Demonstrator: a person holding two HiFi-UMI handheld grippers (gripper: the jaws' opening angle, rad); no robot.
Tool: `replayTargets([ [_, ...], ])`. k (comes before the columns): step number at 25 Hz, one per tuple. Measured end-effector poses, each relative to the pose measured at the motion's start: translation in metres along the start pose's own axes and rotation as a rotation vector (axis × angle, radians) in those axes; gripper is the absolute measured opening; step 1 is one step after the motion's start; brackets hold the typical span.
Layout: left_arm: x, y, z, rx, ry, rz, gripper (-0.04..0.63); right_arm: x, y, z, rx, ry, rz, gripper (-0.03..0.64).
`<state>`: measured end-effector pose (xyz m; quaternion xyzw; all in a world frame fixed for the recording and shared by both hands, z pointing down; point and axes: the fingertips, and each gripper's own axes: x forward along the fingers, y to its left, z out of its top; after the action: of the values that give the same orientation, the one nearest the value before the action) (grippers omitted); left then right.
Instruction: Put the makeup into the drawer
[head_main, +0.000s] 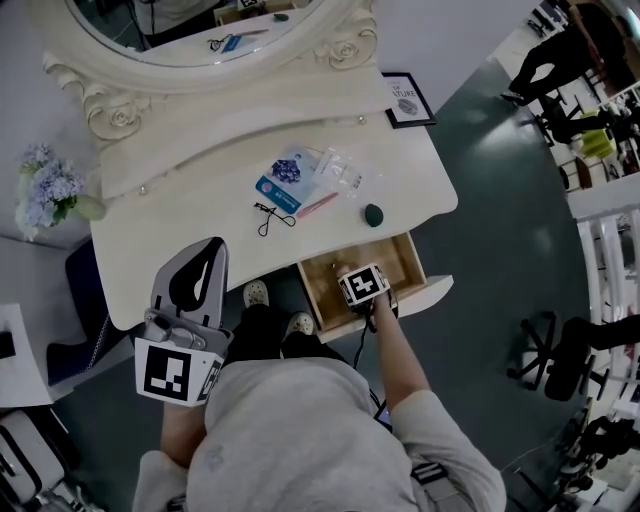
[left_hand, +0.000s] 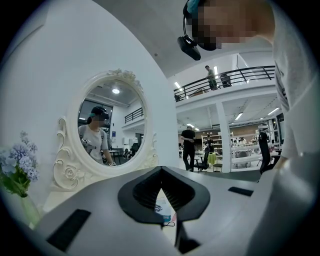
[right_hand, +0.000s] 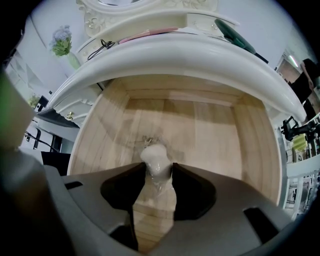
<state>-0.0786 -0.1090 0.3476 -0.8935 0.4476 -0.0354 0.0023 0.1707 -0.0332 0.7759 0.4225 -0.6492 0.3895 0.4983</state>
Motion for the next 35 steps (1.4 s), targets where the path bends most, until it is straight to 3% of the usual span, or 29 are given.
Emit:
replayTargets([
  [13, 0.003, -0.005, 0.001, -0.007, -0.010, -0.015, 0.014, -0.033, 0.005, 0.016, 0.156, -0.197, 0.081, 0.193],
  [15, 0.005, -0.007, 0.002, -0.008, -0.013, -0.019, 0.014, -0.042, 0.004, 0.017, 0.176, -0.237, 0.080, 0.143],
  [17, 0.006, -0.010, 0.003, -0.007, -0.015, -0.025, 0.014, -0.053, 0.002, 0.018, 0.188, -0.283, 0.069, 0.040],
  [29, 0.016, -0.025, 0.008, -0.001, -0.031, -0.067, 0.014, -0.152, 0.010, 0.058, 0.232, -0.727, 0.112, 0.023],
  [35, 0.019, -0.029, 0.012, -0.002, -0.044, -0.076, 0.014, -0.210, 0.020, 0.088, 0.183, -0.893, 0.117, 0.023],
])
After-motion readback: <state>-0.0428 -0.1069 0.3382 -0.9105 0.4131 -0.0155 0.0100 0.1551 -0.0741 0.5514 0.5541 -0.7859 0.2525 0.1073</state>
